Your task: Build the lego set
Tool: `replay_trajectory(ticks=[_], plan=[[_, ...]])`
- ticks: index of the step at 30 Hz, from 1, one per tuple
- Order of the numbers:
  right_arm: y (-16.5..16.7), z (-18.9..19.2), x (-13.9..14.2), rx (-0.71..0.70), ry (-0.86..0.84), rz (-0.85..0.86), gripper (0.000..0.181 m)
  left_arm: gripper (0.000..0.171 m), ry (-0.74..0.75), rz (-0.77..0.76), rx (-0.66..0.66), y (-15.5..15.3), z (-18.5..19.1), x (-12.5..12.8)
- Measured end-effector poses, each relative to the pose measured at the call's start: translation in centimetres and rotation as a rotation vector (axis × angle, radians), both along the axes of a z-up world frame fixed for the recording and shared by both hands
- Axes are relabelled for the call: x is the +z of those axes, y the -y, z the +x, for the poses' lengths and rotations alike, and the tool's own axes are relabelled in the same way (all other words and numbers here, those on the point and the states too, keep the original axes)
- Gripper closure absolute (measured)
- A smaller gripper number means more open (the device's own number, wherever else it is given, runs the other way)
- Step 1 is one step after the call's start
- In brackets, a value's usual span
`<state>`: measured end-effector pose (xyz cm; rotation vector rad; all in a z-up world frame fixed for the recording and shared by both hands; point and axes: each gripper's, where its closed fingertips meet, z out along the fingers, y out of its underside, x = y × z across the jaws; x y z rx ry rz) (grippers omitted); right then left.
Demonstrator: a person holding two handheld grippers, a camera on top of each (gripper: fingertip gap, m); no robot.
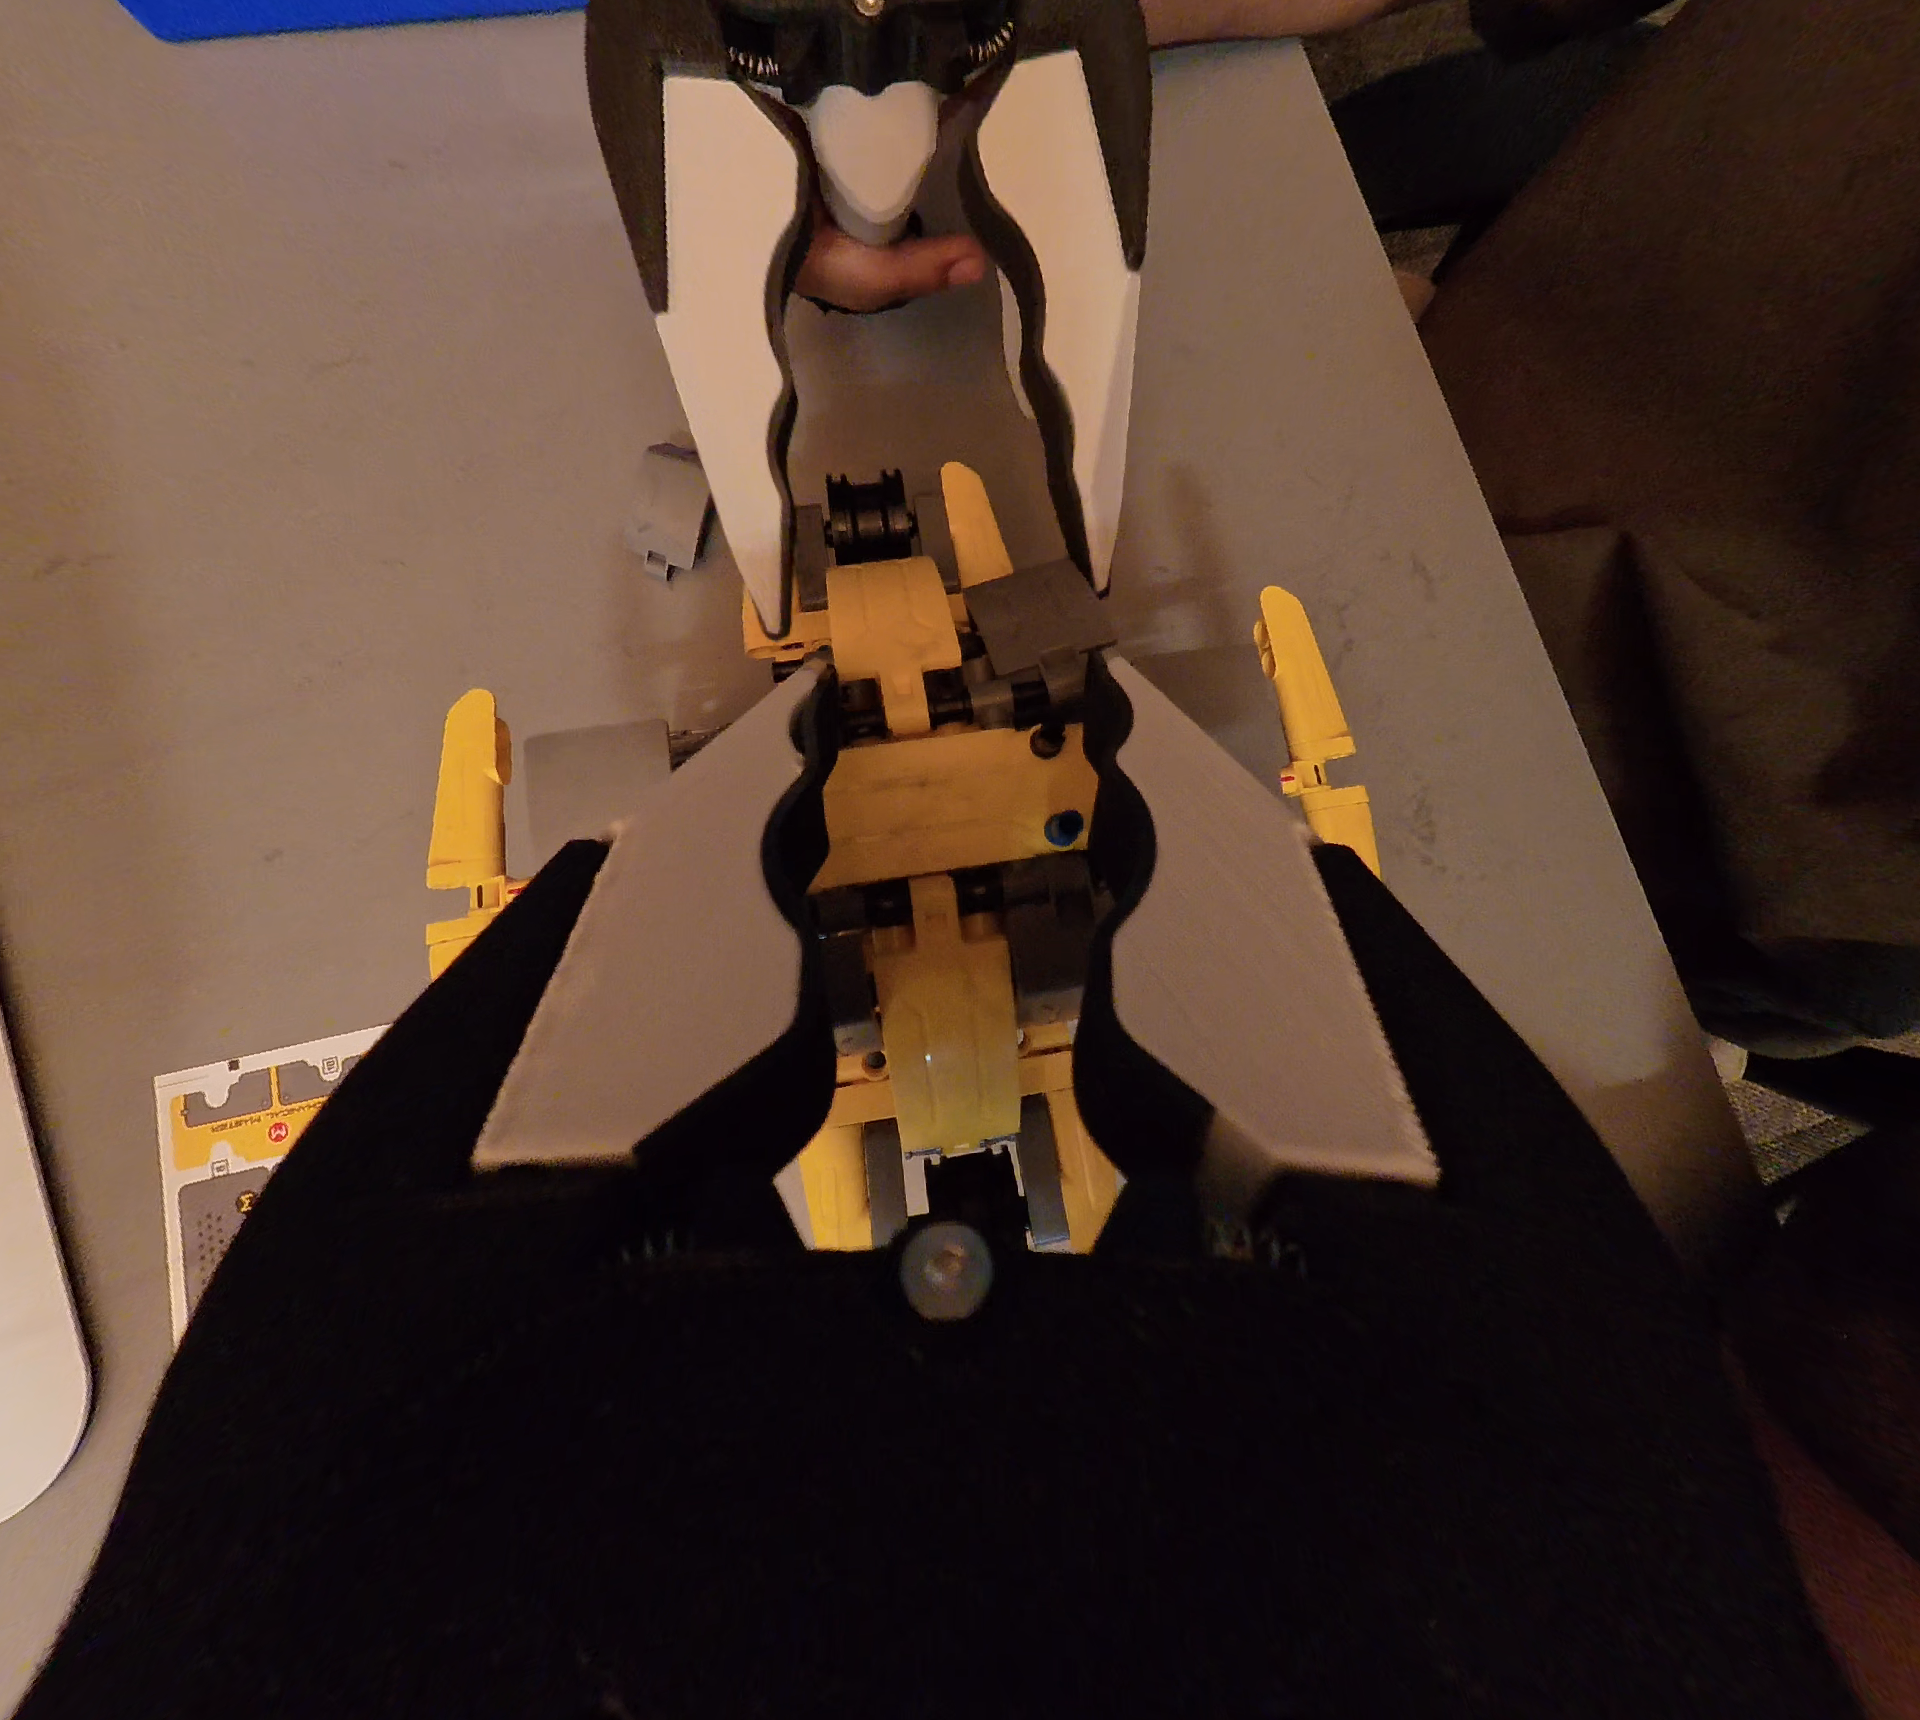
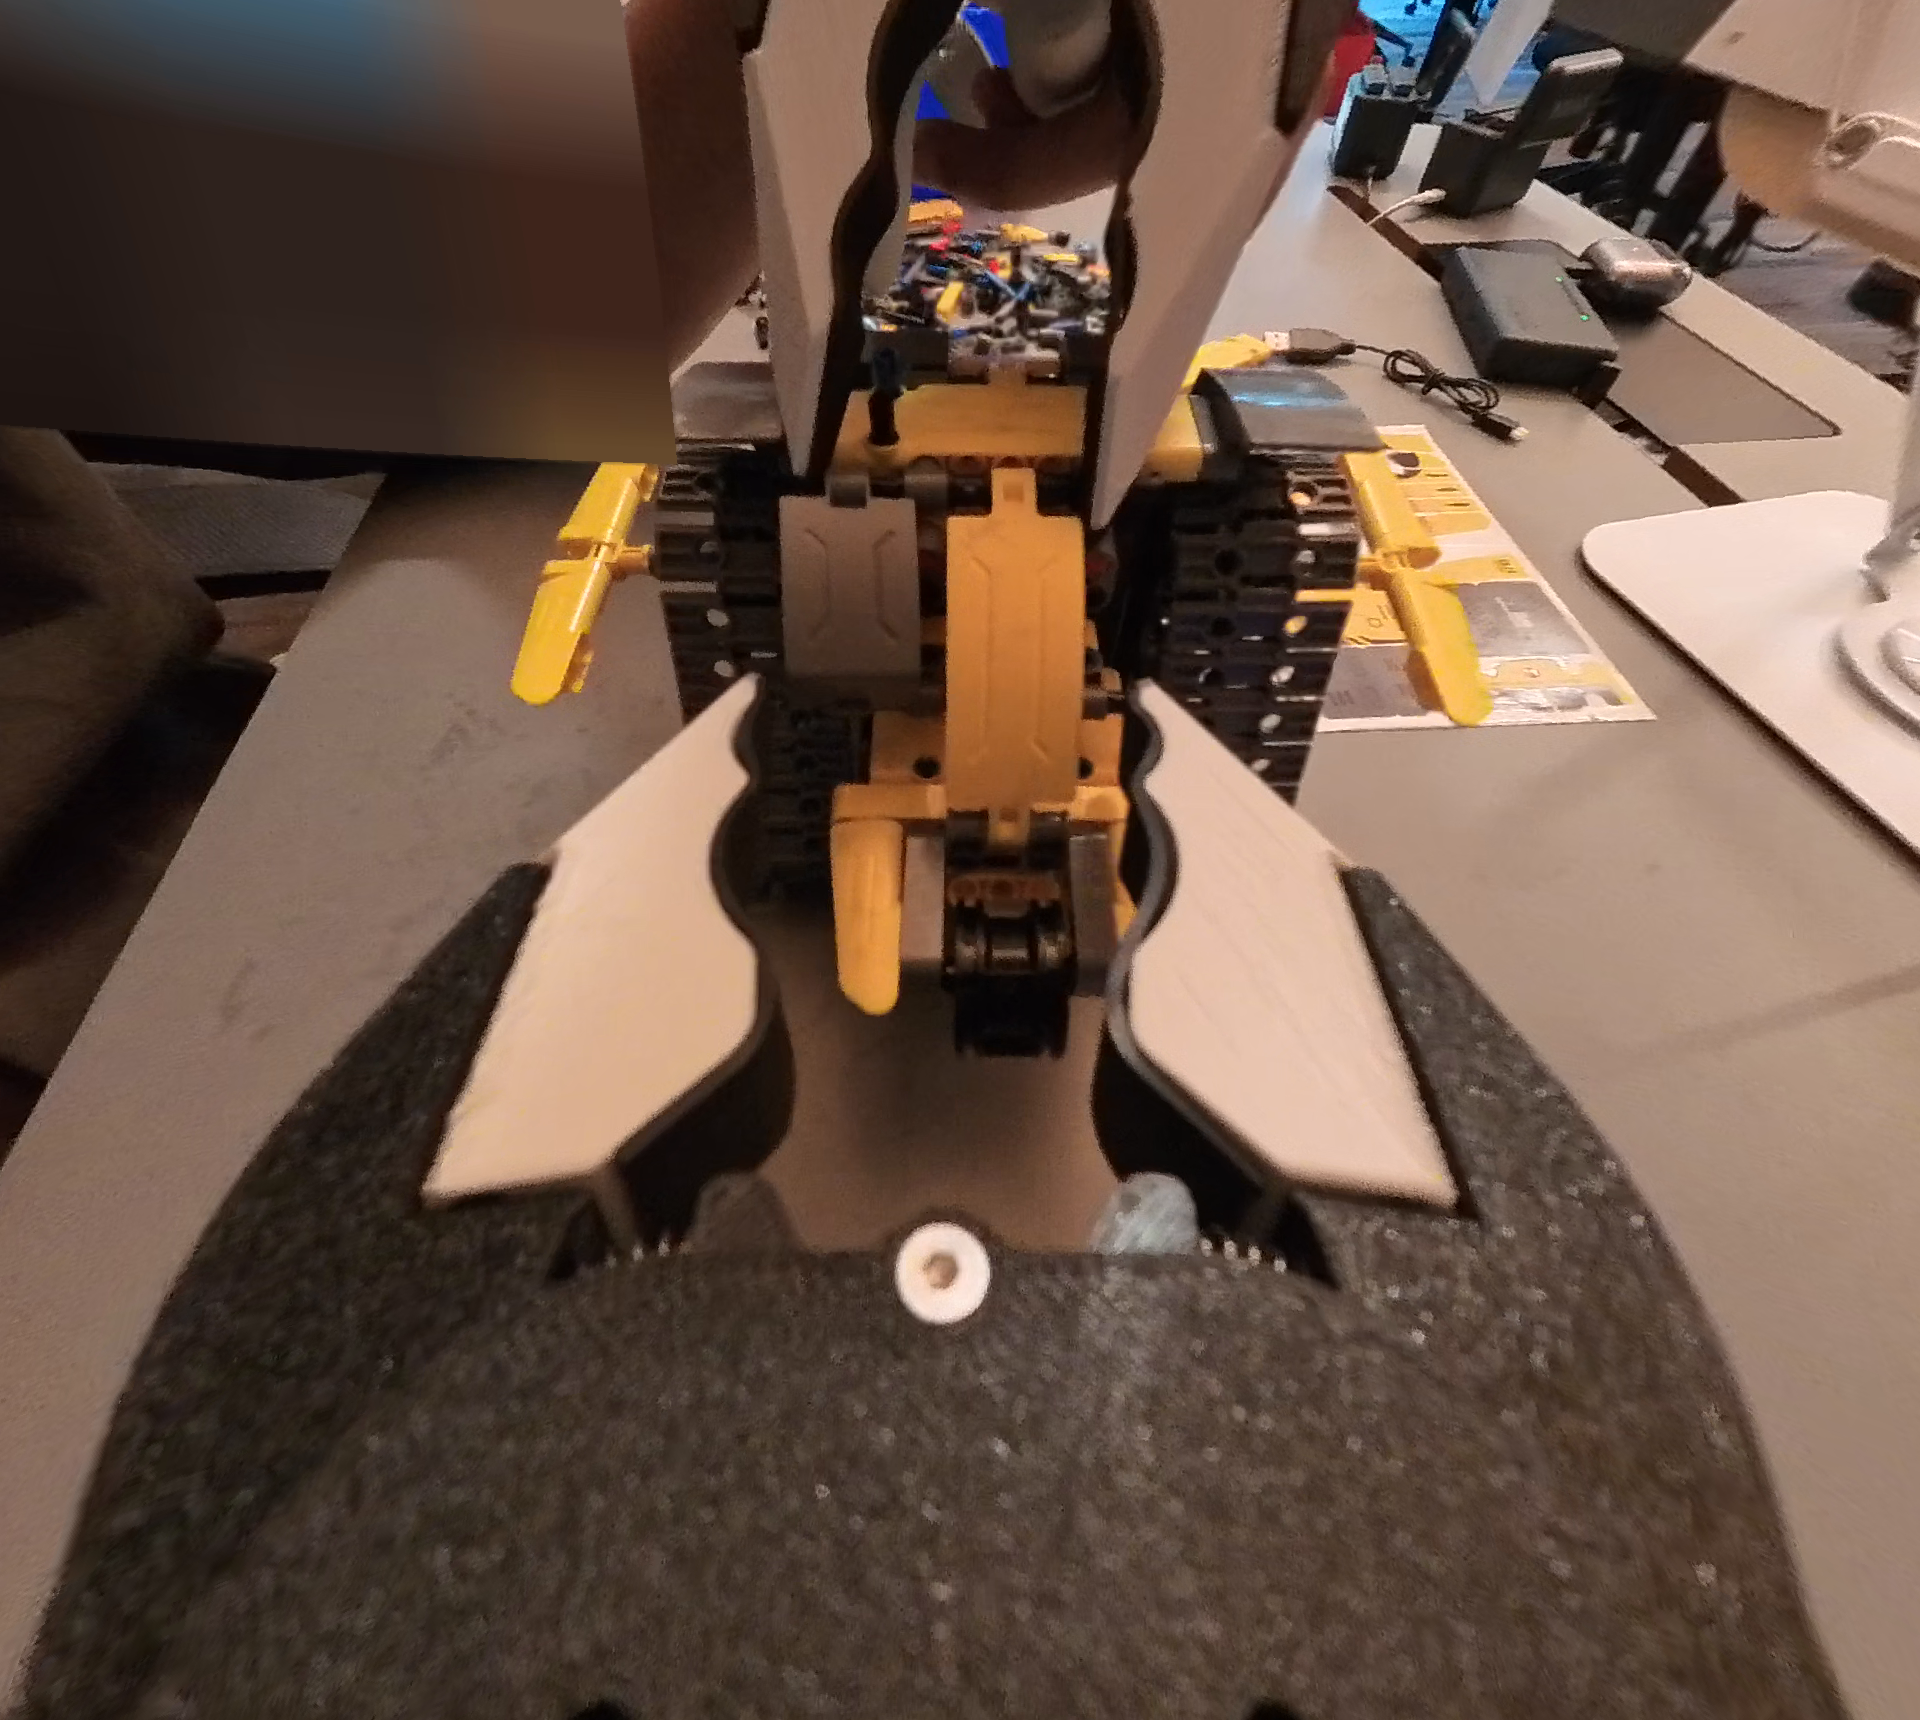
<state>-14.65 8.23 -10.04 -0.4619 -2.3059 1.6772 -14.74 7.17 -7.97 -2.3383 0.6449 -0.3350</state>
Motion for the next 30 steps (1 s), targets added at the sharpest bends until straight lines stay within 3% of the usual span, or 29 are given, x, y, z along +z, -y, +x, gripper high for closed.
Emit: replay_trajectory(ticks=[30], plan=[[0.28,-0.2,-0.59,-0.094,-0.054,0.121,0.13,0.125,0.019,0.001,0.013,0.14,-0.12,-0.01]])
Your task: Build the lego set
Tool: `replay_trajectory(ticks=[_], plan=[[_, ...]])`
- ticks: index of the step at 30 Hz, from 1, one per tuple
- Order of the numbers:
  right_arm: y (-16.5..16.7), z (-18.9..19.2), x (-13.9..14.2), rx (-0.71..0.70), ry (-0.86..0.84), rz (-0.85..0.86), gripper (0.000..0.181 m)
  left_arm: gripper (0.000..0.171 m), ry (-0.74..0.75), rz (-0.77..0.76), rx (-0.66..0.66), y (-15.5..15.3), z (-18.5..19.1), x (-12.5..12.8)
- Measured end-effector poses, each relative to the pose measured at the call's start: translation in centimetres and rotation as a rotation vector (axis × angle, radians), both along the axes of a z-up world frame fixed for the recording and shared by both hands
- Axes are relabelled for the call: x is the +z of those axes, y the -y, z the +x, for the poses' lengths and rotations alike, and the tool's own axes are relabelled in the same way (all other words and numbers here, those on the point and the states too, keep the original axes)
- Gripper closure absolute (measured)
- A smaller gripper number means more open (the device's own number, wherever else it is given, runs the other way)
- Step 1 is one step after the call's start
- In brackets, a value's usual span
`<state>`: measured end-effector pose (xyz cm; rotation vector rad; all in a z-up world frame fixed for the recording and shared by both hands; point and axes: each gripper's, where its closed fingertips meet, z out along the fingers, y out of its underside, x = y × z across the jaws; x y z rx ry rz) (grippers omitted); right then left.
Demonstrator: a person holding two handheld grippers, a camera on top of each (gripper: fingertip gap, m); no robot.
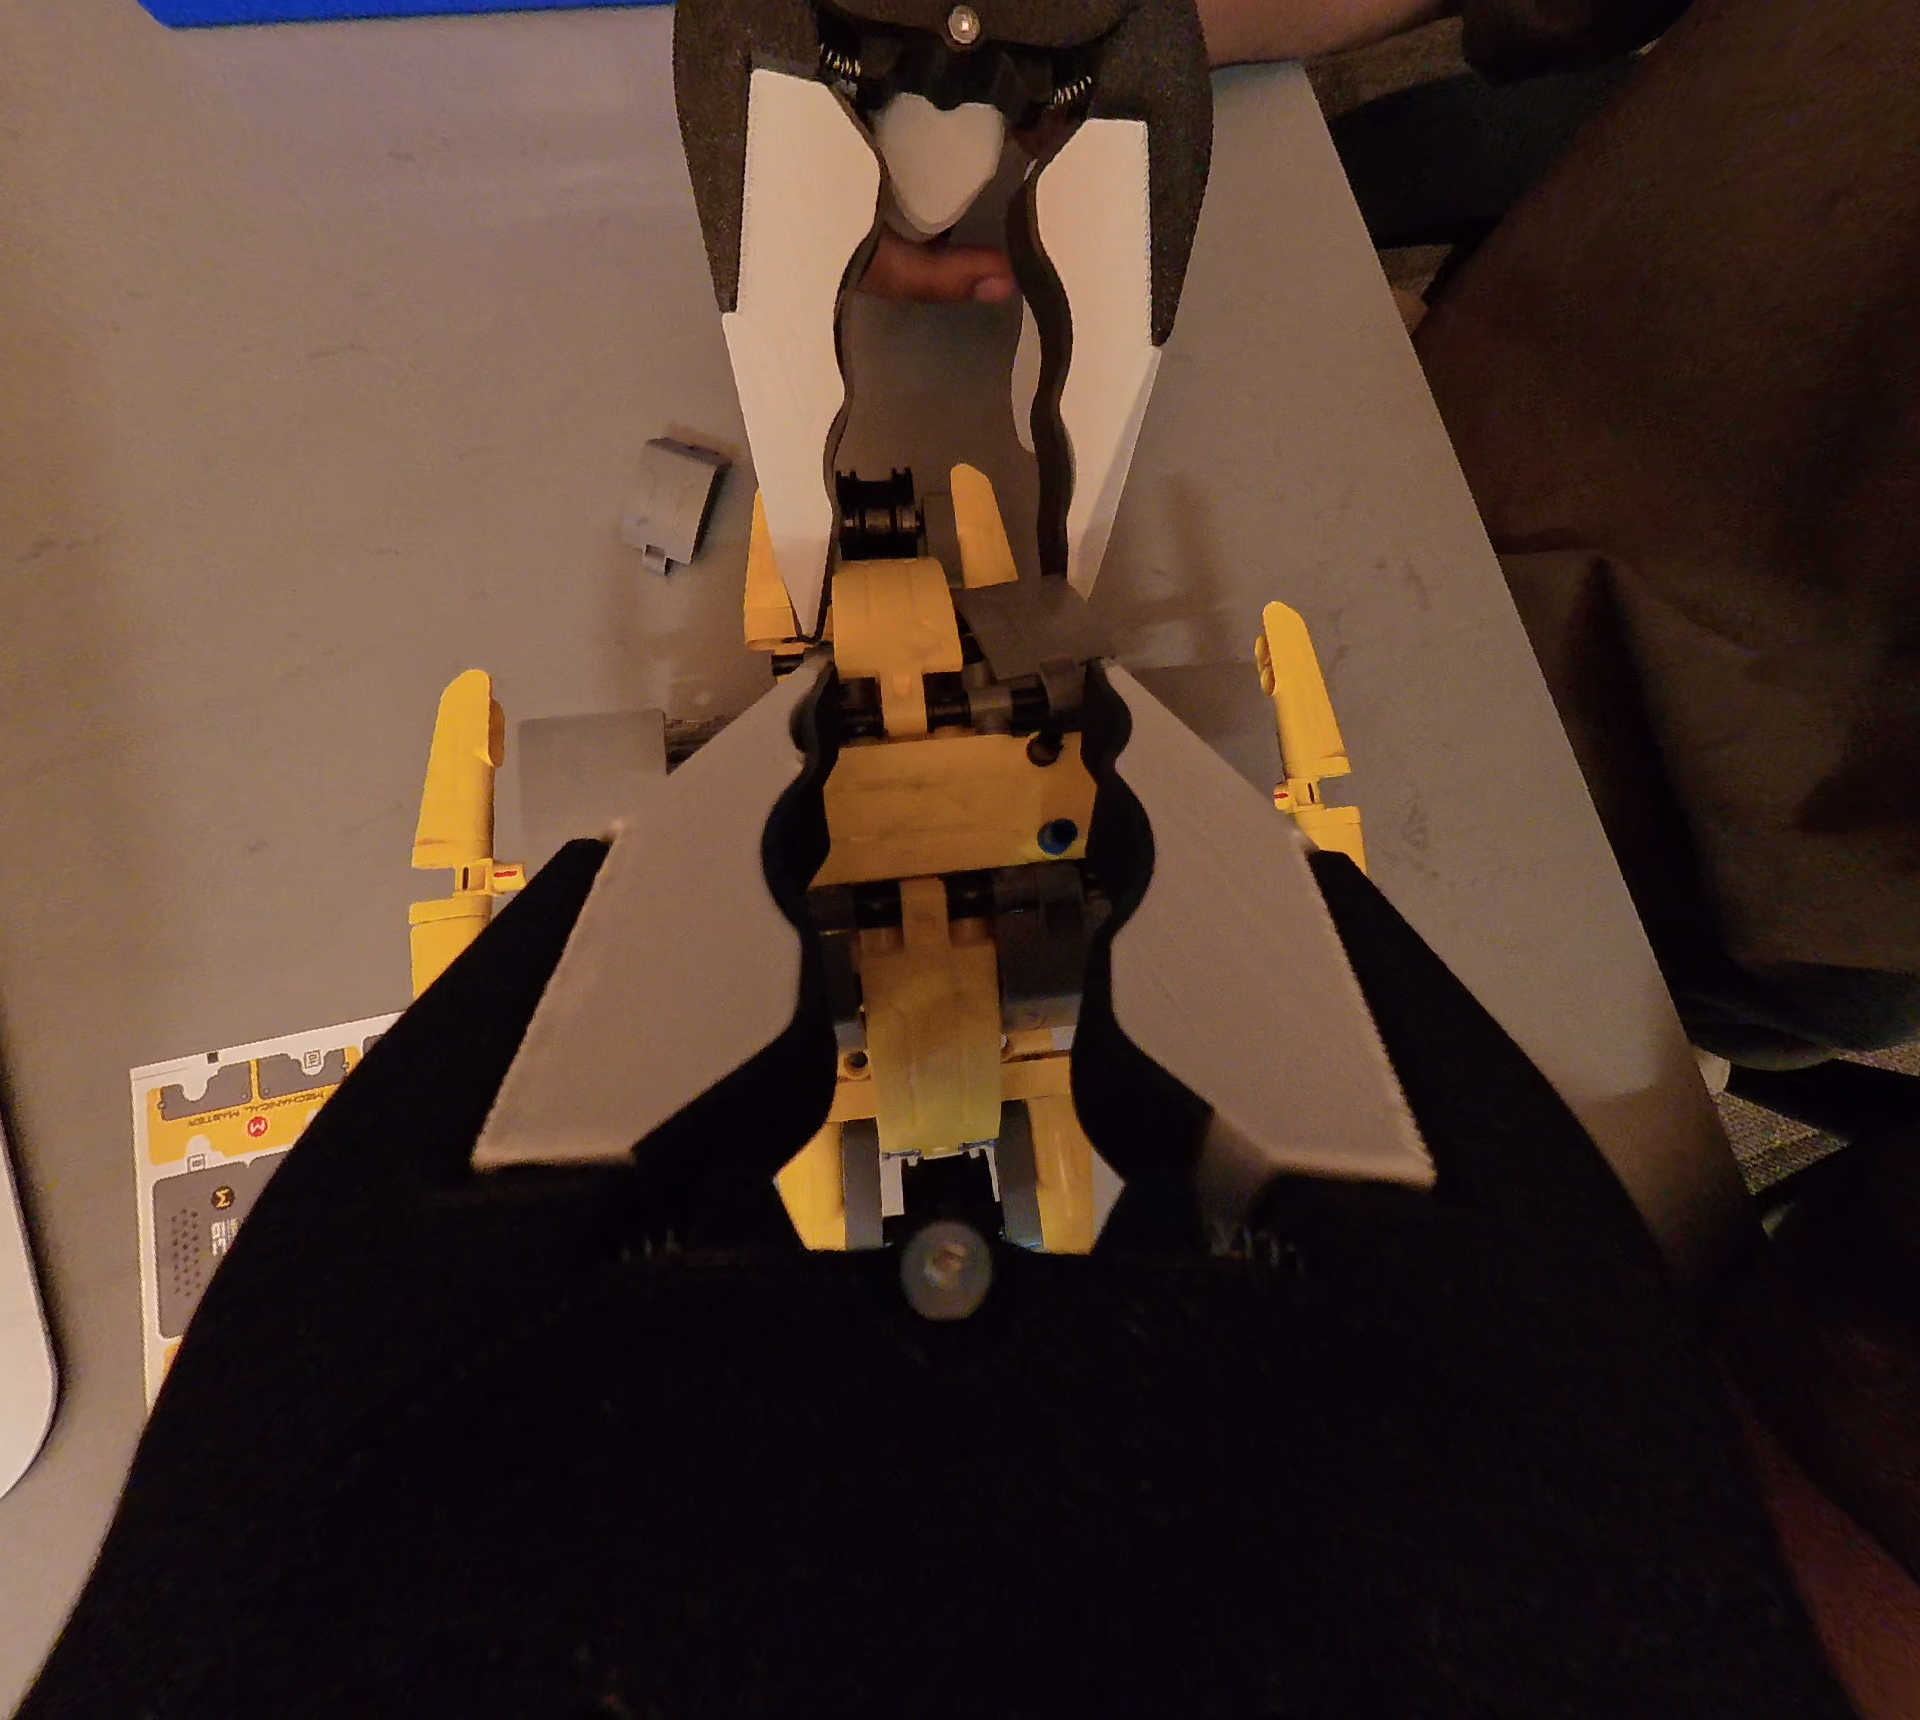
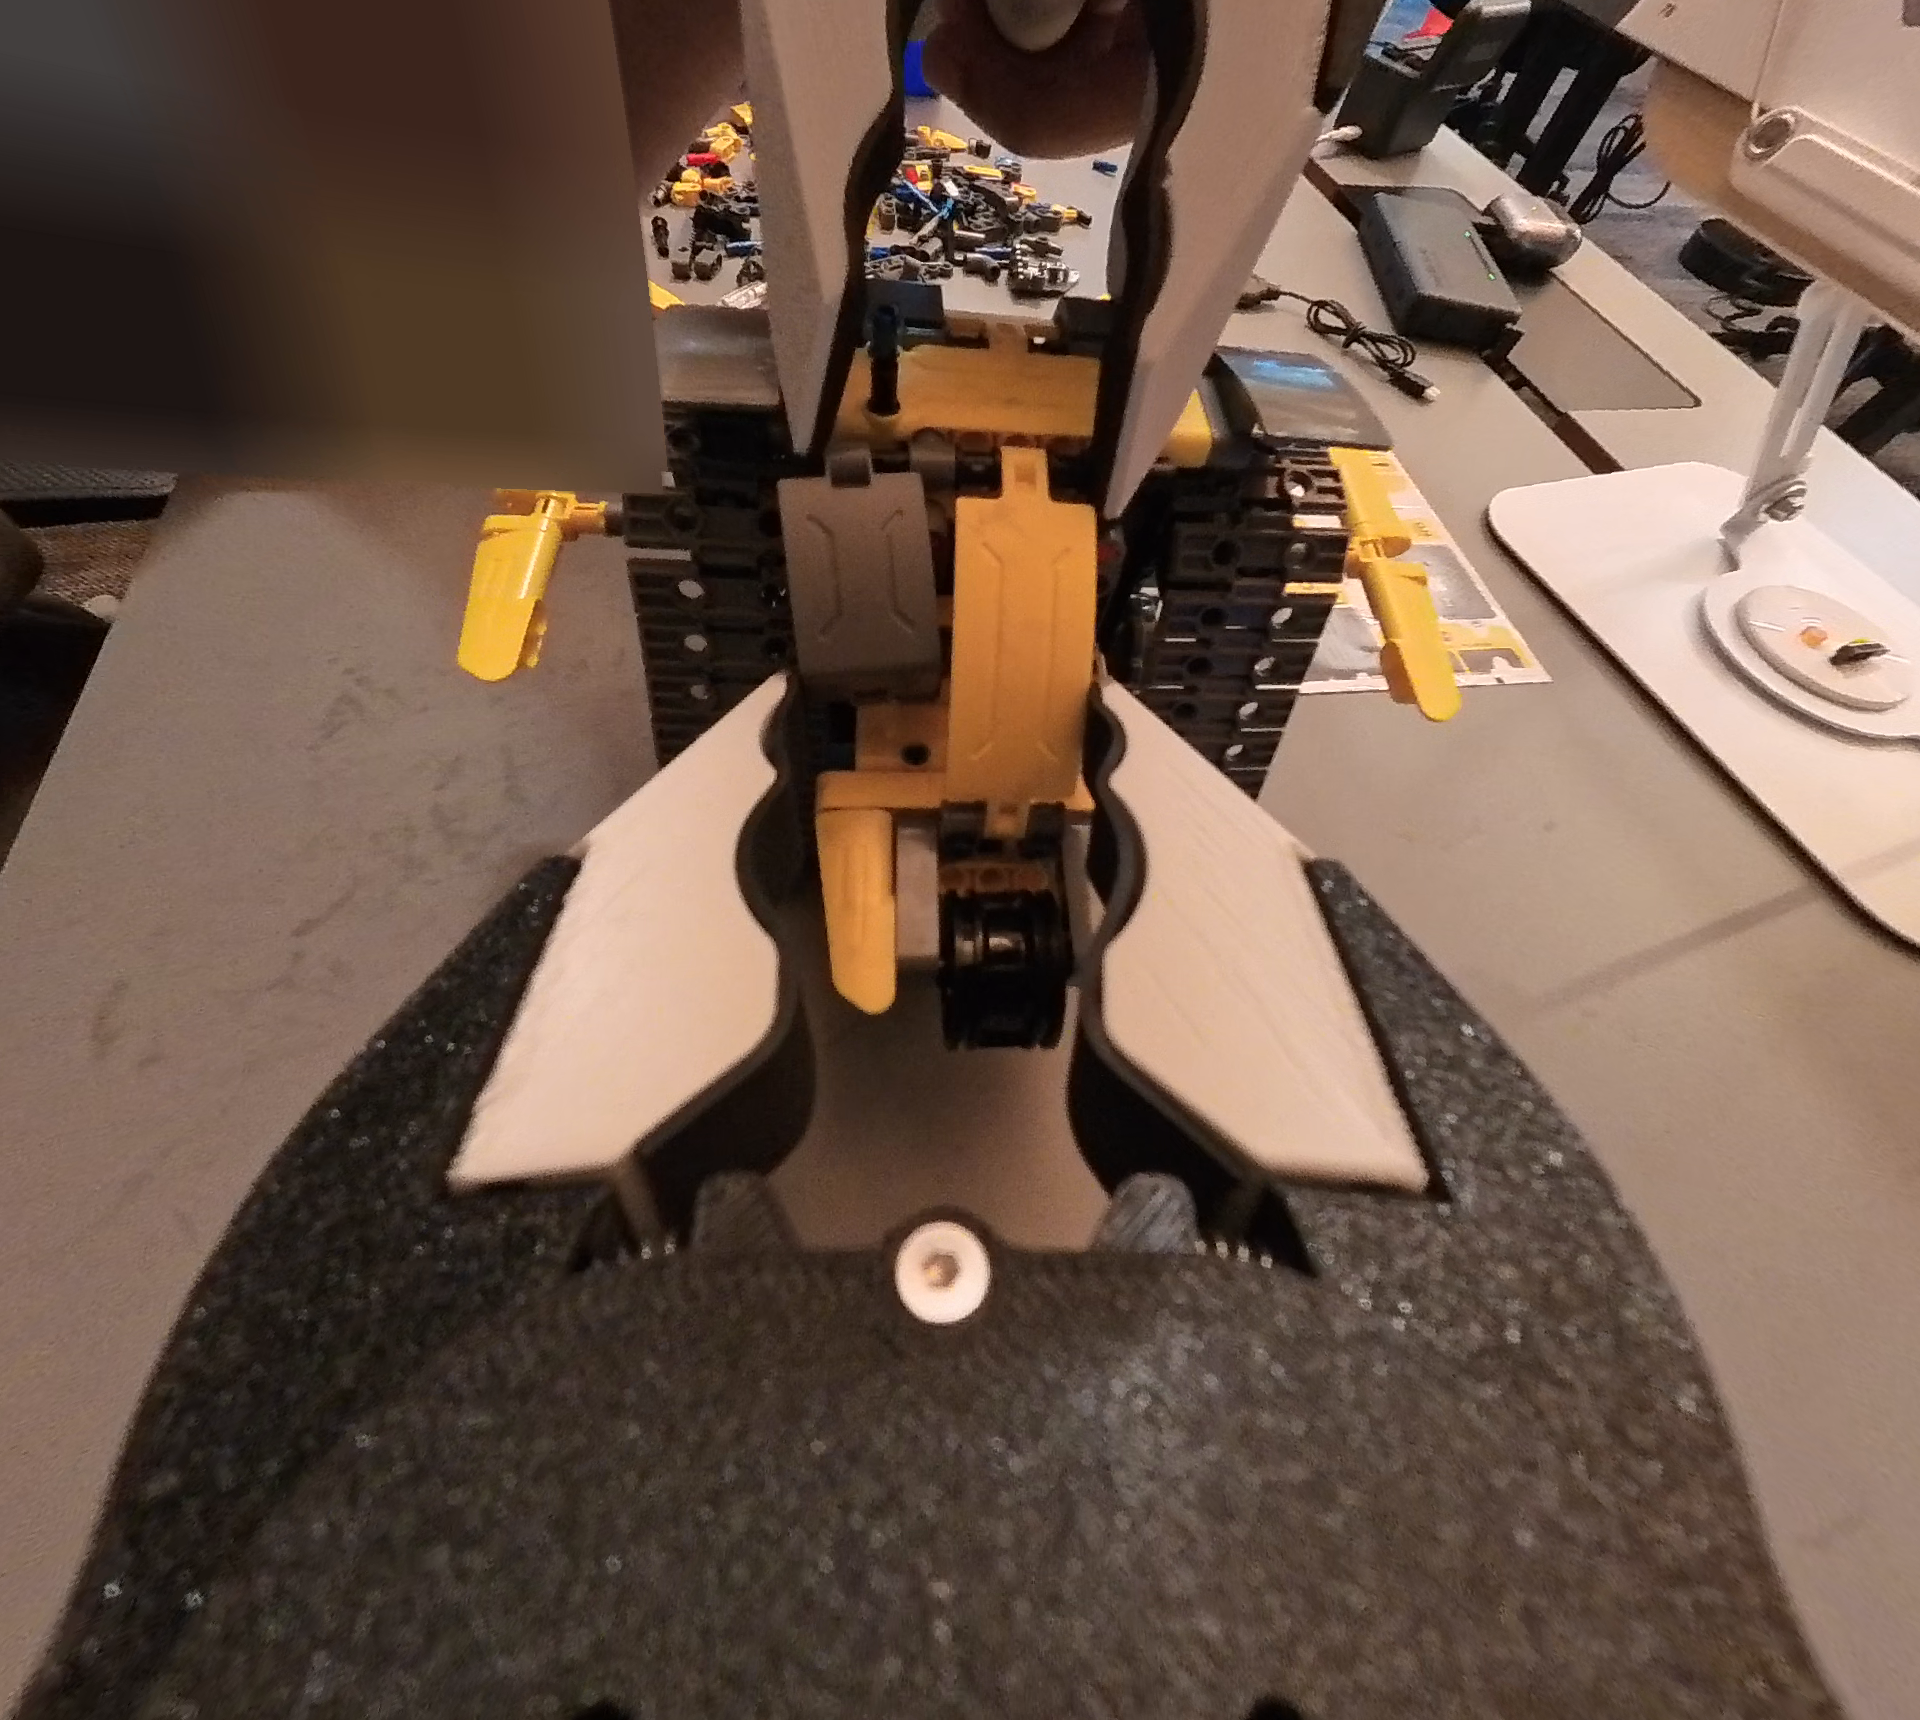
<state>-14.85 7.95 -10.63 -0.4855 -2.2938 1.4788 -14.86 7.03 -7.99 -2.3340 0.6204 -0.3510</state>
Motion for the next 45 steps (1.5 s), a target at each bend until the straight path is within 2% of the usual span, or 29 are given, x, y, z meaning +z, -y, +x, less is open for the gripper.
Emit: replay_trajectory(ticks=[5,9,16,21,26,30,33,40,45], plan=[[-0.1,-0.1,0.0,-0.018,-0.007,-0.022,0.128,0.125,0.002,0.003,0.003,0.0,-0.1,0.0],[-1.0,-0.3,0.1,-0.074,-0.034,-0.005,0.113,0.125,0.001,0.005,0.003,0.0,-0.1,0.0],[-2.2,0.9,1.7,-0.082,-0.07,-0.092,0.118,0.125,0.003,0.01,-0.001,0.1,-0.1,0.0],[-1.3,0.7,0.8,-0.078,-0.039,-0.076,0.112,0.125,0.003,0.013,-0.003,0.1,-0.1,0.0],[-0.7,0.2,0.0,-0.119,-0.11,0.015,0.109,0.125,0.004,0.015,-0.004,0.1,-0.1,0.1],[-0.3,0.3,-0.1,-0.116,-0.123,0.025,0.109,0.125,0.012,0.012,0.006,0.1,-0.1,0.2],[-0.4,0.3,0.3,-0.12,-0.129,0.011,0.109,0.114,-0.012,0.013,0.045,0.1,-0.9,0.2],[-1.0,0.7,1.6,-0.132,-0.161,-0.022,0.109,0.122,0.001,0.03,0.059,0.4,-0.9,0.3],[-0.8,0.9,1.5,-0.13,-0.167,-0.022,0.109,0.123,0.015,0.04,0.064,0.5,-0.8,0.2]])
